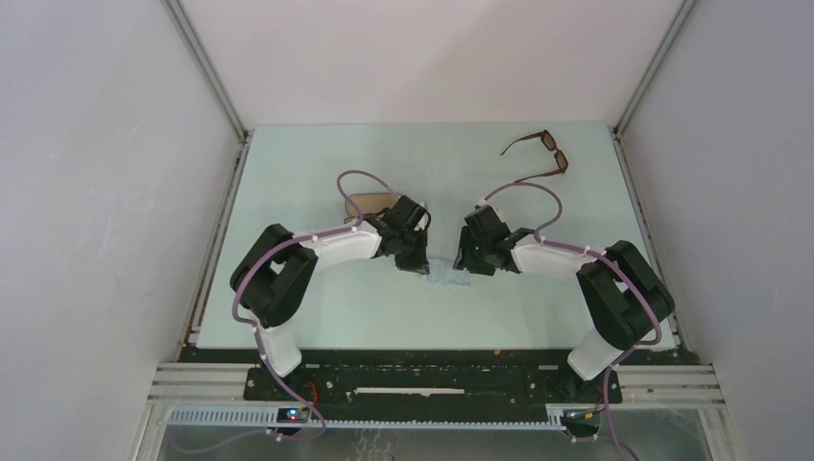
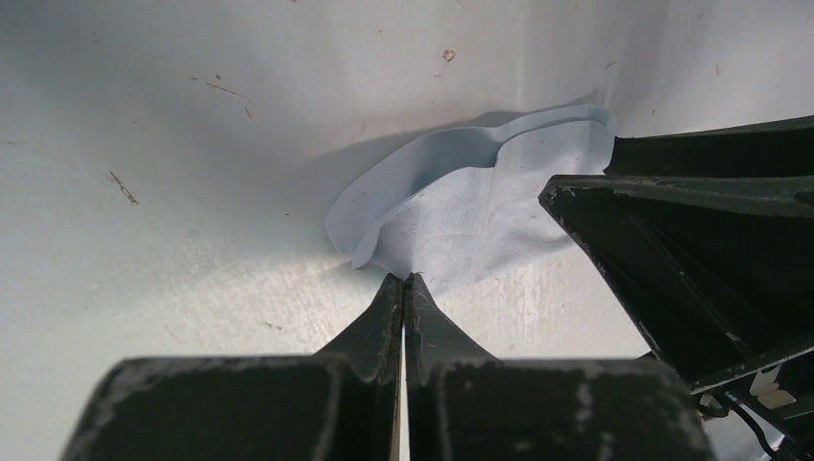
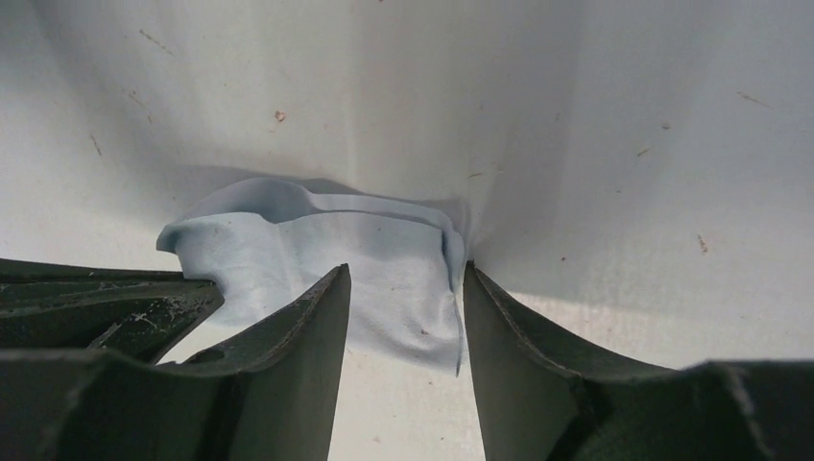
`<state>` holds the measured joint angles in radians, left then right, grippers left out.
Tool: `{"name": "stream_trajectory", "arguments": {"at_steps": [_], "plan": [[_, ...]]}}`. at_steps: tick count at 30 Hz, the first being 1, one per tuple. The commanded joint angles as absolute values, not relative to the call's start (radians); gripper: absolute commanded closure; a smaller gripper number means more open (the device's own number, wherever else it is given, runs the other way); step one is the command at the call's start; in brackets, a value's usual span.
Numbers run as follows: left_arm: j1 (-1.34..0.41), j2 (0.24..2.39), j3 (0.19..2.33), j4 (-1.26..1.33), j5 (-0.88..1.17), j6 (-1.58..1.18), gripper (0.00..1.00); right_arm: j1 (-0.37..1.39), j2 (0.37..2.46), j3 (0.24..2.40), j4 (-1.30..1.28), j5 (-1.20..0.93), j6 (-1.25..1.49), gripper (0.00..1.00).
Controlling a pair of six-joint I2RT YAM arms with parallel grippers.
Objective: Organize the sunglasses
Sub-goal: Pick up the glasses cleaning cloth from the center of the board.
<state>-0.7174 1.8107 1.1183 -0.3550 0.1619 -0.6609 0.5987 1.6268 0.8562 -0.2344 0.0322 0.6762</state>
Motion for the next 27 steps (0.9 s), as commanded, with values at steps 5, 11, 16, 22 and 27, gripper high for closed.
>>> {"name": "stream_trajectory", "arguments": {"at_steps": [5,11,16,22,27], "plan": [[-0.717,1.804,1.096,-0.323,0.174,-0.644,1.00,0.593,1.595,0.803,-0.277,0.092,0.686,0.45],[-0.714,1.803,1.098,-0.321,0.186,-0.646,1.00,0.609,1.583,0.785,-0.286,0.083,0.714,0.46],[-0.714,1.801,1.097,-0.322,0.183,-0.642,1.00,0.623,1.596,0.778,-0.262,0.048,0.725,0.49],[-0.713,1.804,1.084,-0.316,0.185,-0.643,1.00,0.640,1.608,0.778,-0.251,0.042,0.745,0.51],[-0.713,1.801,1.083,-0.318,0.189,-0.640,1.00,0.650,1.616,0.778,-0.247,0.049,0.763,0.55]]}}
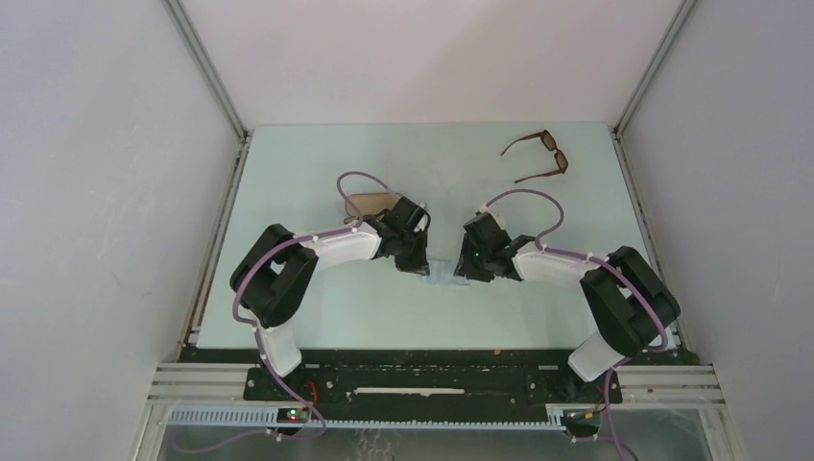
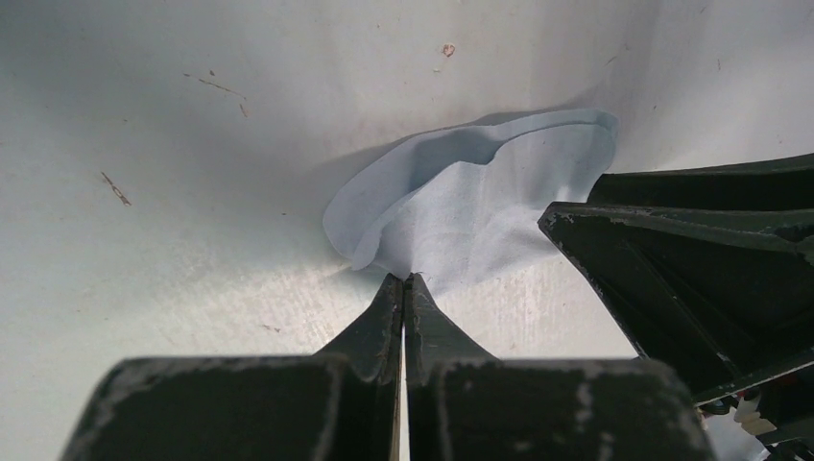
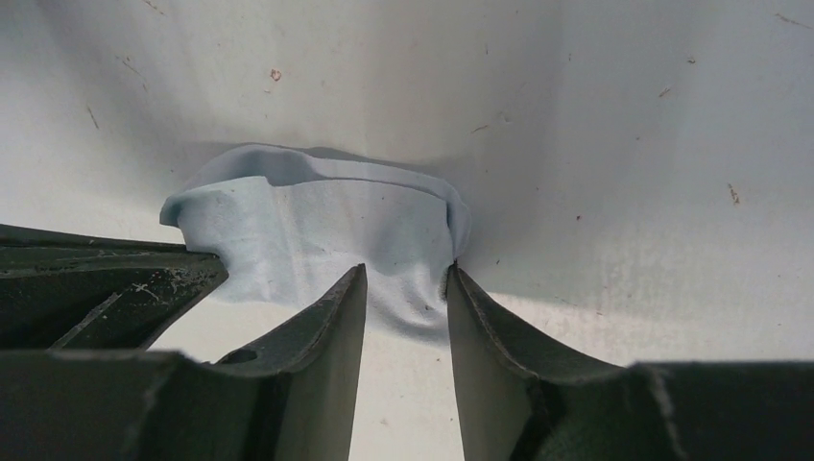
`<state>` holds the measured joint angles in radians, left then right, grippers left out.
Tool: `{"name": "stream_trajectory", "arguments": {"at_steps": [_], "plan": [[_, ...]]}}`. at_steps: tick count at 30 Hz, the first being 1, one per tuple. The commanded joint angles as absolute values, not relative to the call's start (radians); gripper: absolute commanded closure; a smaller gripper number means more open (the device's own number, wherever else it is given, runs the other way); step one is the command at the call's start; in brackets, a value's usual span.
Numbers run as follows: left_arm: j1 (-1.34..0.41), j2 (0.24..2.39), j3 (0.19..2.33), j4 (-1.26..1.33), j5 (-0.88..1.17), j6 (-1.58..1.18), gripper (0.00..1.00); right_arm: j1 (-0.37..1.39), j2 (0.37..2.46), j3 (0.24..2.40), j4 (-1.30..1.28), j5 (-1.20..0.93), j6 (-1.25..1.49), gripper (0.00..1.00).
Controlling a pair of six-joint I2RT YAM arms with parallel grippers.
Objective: Organize the sunglasses
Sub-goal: Pick up the glasses cleaning cloth from the center of the board.
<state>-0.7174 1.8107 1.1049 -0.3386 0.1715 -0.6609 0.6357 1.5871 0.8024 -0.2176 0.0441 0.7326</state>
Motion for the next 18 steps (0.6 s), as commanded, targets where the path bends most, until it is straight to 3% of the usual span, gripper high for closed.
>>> {"name": "stream_trajectory", "arguments": {"at_steps": [1,5,10,12,14,18], "plan": [[-0.713,1.801,1.083,-0.318,0.187,-0.640,1.00,0.652,1.621,0.779,-0.246,0.049,0.765,0.55],[-0.713,1.801,1.082,-0.317,0.185,-0.640,1.00,0.655,1.629,0.779,-0.245,0.052,0.773,0.60],[-0.711,1.799,1.080,-0.317,0.179,-0.639,1.00,0.655,1.640,0.785,-0.228,0.069,0.771,0.81],[-0.711,1.798,1.079,-0.318,0.176,-0.637,1.00,0.655,1.657,0.799,-0.231,0.071,0.765,0.85],[-0.711,1.796,1.078,-0.316,0.178,-0.635,1.00,0.658,1.667,0.805,-0.234,0.078,0.763,0.84],[-0.710,1.792,1.074,-0.318,0.179,-0.634,1.00,0.679,1.667,0.820,-0.265,0.143,0.750,0.71]]}}
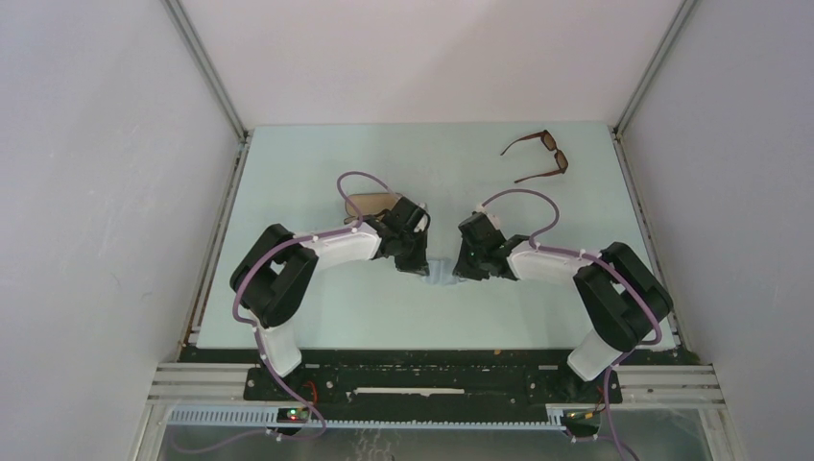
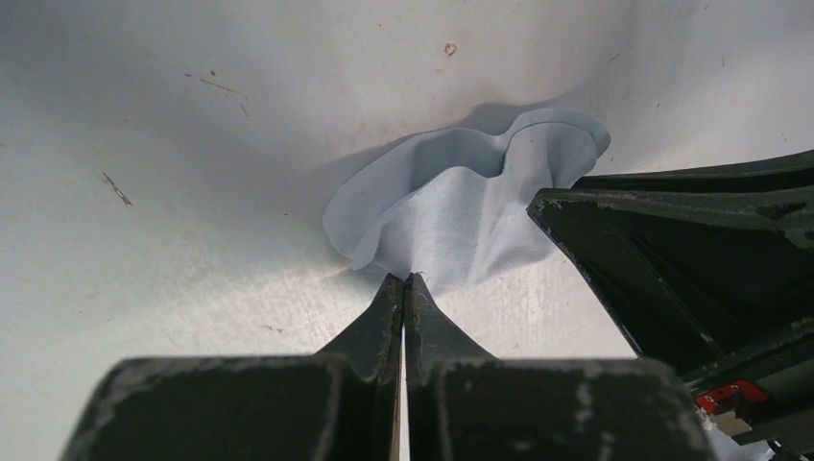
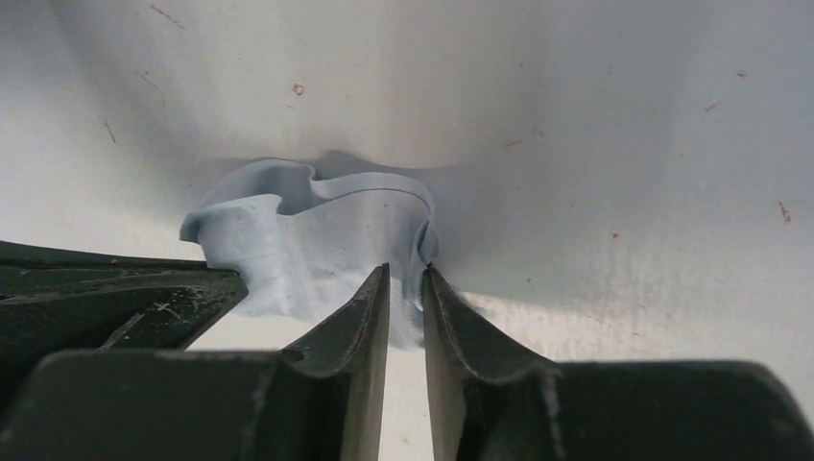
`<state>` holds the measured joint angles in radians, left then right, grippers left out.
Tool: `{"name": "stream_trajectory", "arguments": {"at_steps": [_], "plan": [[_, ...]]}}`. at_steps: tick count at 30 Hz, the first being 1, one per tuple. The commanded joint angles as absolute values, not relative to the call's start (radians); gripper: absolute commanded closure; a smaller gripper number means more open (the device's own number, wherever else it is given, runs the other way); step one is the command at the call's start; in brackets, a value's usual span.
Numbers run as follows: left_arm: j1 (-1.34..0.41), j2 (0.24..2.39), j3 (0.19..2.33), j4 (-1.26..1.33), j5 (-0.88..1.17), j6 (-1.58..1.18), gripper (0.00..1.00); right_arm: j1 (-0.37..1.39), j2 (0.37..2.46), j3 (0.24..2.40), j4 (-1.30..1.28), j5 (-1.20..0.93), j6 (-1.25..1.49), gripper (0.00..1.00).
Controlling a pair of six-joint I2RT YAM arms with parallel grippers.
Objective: Organize the sunglasses
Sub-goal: Pick up the glasses cleaning cloth from the center of the board.
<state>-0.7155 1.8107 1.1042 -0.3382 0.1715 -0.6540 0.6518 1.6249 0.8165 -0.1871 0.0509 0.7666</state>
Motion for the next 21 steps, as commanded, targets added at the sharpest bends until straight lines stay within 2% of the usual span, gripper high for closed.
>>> {"name": "stream_trajectory", "arguments": {"at_steps": [1,8,10,13,21], "plan": [[-0.709,1.791,1.073,-0.318,0.179,-0.635,1.00,0.685,1.672,0.830,-0.293,0.165,0.747,0.71],[-0.710,1.789,1.068,-0.316,0.177,-0.634,1.00,0.701,1.685,0.845,-0.333,0.210,0.745,0.67],[-0.709,1.787,1.065,-0.314,0.177,-0.635,1.00,0.702,1.691,0.845,-0.321,0.200,0.743,0.75],[-0.709,1.781,1.057,-0.314,0.176,-0.634,1.00,0.706,1.689,0.848,-0.307,0.183,0.740,1.00],[-0.668,1.732,1.046,-0.319,0.176,-0.625,1.00,0.707,1.633,0.917,-0.323,0.160,0.714,1.00]]}}
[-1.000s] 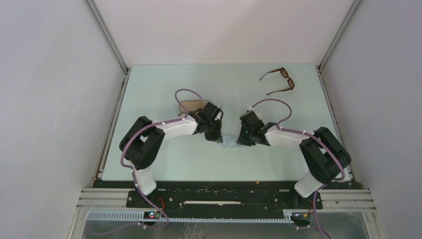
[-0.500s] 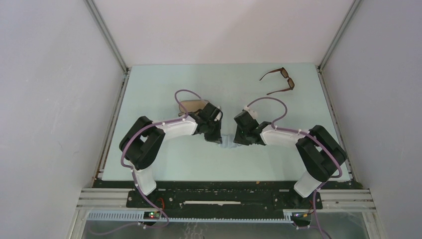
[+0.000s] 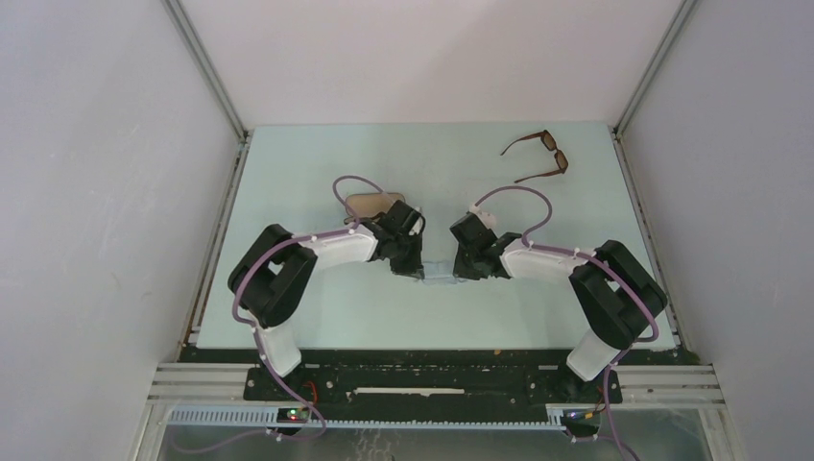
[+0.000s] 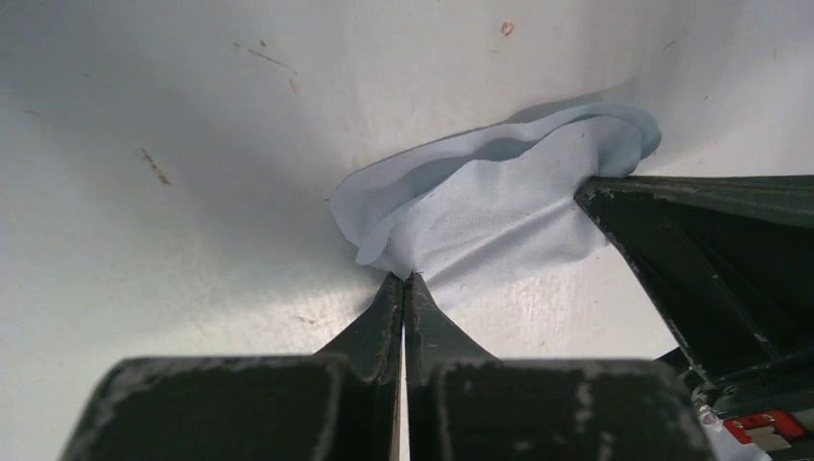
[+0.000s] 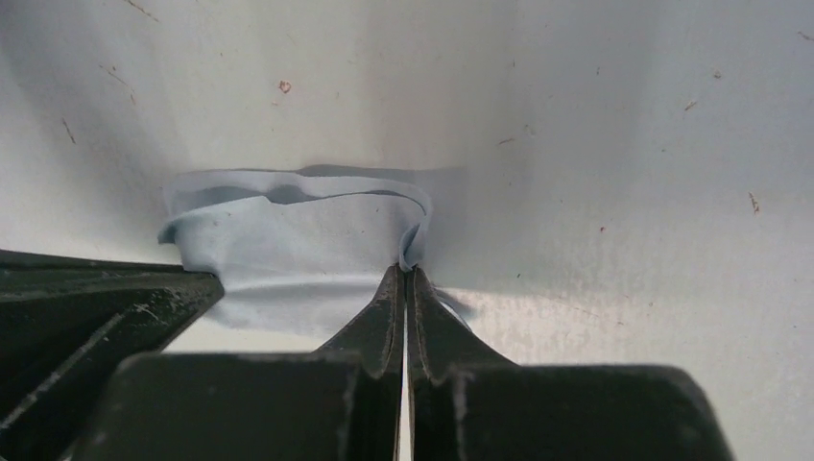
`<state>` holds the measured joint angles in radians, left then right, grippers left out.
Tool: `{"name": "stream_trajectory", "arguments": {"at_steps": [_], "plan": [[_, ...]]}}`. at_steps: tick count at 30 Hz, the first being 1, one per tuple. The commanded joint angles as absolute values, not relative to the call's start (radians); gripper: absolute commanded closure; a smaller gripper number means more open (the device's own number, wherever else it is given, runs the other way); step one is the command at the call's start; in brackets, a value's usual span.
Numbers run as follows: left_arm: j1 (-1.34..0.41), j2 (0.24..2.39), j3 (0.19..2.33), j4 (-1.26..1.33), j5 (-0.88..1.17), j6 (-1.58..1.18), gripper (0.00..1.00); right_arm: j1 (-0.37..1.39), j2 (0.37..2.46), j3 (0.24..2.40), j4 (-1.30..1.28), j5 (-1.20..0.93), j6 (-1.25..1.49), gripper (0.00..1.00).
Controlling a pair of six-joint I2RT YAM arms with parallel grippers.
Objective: Organize the sunglasses
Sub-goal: Pick up the glasses cleaning cloth from the center of the board, then place the glasses cleaning cloth in the sunglasses case.
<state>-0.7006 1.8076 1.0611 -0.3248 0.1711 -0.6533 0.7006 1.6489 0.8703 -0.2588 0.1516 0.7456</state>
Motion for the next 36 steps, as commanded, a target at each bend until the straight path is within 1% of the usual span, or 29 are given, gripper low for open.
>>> {"name": "stream_trajectory", "arguments": {"at_steps": [1,8,12,18,23,27,30,36], "plan": [[-0.660,1.723,1.044,-0.321,0.178,-0.622,1.00,0.707,1.626,0.928,-0.315,0.151,0.711,1.00],[-0.581,1.602,1.023,-0.339,0.217,-0.610,1.00,0.724,1.631,1.054,-0.317,0.113,0.683,1.00],[-0.522,1.547,1.034,-0.390,0.214,-0.571,1.00,0.725,1.646,1.114,-0.263,0.066,0.686,1.00],[-0.399,1.491,1.065,-0.463,0.197,-0.515,1.00,0.739,1.737,1.271,-0.218,0.037,0.665,1.00],[-0.347,1.517,1.139,-0.529,0.129,-0.499,1.00,0.740,1.856,1.439,-0.212,0.026,0.639,1.00],[-0.296,1.560,1.201,-0.554,0.125,-0.493,1.00,0.739,1.961,1.571,-0.226,0.023,0.629,1.00],[-0.255,1.597,1.250,-0.556,0.174,-0.501,1.00,0.739,2.021,1.632,-0.213,0.015,0.630,1.00],[-0.218,1.696,1.353,-0.590,0.154,-0.468,1.00,0.733,2.111,1.749,-0.249,0.019,0.629,1.00]]}}
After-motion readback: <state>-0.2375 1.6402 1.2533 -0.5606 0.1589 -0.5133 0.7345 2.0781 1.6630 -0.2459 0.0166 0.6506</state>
